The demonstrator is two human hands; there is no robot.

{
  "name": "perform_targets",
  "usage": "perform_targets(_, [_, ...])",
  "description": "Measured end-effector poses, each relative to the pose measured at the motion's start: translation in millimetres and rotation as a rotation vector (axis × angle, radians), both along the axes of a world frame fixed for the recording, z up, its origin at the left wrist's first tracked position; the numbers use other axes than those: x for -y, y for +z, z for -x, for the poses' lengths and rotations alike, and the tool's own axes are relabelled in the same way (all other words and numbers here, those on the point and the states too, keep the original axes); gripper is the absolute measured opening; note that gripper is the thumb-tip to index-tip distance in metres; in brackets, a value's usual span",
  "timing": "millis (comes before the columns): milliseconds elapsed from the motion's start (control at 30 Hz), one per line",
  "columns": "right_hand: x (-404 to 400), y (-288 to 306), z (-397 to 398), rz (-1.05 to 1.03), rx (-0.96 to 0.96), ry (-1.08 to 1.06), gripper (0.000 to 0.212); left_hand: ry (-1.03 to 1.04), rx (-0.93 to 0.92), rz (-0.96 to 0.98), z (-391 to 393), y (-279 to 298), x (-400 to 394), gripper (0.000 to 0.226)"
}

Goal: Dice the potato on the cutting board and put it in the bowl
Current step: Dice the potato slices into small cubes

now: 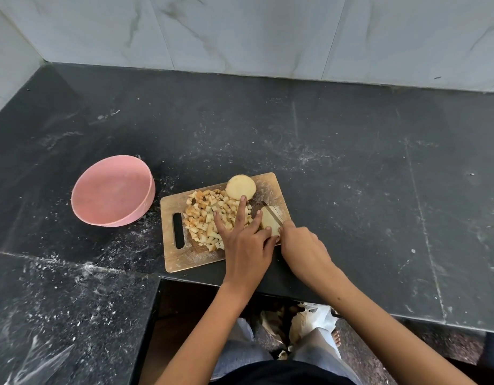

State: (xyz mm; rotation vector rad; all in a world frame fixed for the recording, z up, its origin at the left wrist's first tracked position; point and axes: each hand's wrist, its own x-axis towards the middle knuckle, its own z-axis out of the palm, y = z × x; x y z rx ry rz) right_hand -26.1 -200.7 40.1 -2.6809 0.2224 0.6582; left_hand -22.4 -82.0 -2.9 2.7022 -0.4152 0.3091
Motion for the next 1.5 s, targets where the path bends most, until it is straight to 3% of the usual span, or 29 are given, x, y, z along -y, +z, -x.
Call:
perform_targets(233, [1.9, 1.7, 13.3, 0.089, -0.064, 0.036, 0.023, 0.021, -0.002, -0.029, -0.2, 0.2, 1.2, 0.009])
perform_targets(333, [13.9, 1.2, 38.2, 0.072, -0.073, 0.049, 0.011, 0.017, 0.003, -0.041, 0.1, -0.9, 2.7, 0.013])
perform_targets(567, [35.0, 11.2, 72.9, -0.005, -0.096, 0.01, 0.023, -0.002, 0.036, -0.02, 0.4, -5.1, 1.2, 0.007])
perform_targets(933, [14.2, 6.3, 13.5, -0.067, 0.052, 0.009, 0.026, 0.129, 0.017, 0.033, 4.3, -8.6, -1.8, 0.018])
perform_targets(1267, [-3.5, 1.3, -3.6, 0.022, -0.015, 0.032, 0.021, 0.15, -0.044, -0.002, 2.7, -11.9, -2.3, 0.006])
perform_targets(1500, [15.6, 2.6, 40.2, 0.04, -0.096, 0.043, 0.019, 0.158, -0.039, 0.032, 2.8, -11.5, -1.5, 0.004])
